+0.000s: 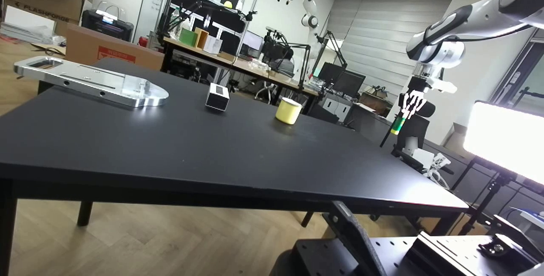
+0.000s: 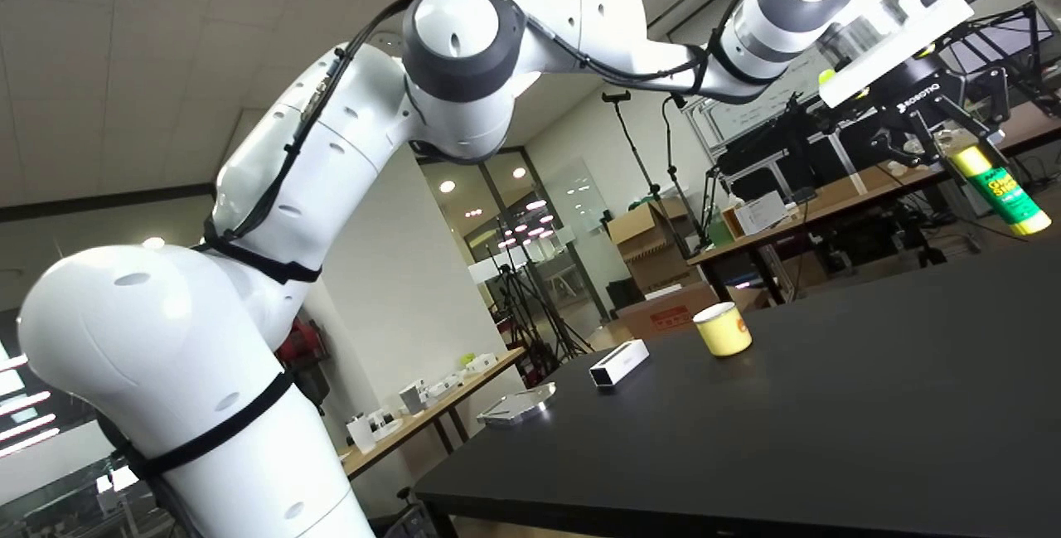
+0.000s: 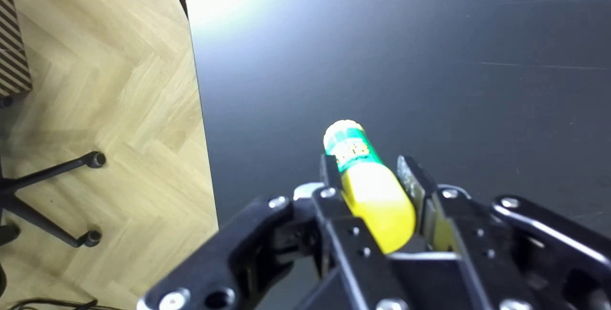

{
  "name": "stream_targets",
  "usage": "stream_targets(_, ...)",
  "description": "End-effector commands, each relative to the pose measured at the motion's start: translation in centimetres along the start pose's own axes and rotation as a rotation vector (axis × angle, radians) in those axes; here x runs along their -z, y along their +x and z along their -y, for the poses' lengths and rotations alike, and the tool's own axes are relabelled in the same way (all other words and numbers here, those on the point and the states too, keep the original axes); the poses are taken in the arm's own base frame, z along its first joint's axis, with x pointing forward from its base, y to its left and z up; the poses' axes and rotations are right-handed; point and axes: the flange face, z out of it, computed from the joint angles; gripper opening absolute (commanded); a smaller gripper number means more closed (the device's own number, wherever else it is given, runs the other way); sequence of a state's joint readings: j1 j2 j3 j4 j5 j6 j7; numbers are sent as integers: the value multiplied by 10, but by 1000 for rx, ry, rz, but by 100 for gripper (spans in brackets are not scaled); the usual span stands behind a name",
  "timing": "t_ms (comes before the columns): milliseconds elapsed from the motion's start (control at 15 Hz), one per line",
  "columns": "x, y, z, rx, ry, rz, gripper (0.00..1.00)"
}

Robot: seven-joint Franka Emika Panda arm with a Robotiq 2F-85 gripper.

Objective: Take the stick of glue out of the mug and place it on the right side of the table

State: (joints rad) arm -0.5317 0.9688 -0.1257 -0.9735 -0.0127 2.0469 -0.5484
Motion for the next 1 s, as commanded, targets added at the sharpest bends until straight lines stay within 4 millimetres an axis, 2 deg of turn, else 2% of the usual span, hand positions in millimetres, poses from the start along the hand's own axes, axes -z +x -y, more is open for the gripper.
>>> stream_targets(0, -24, 0, -4, -62, 3, -1, 9)
stream_targets(333, -66, -3, 2, -81, 57, 22, 9)
stream_targets(800, -101, -4, 4, -92, 86, 35, 9)
stream_targets(933, -108, -8, -2, -97, 91, 38, 9)
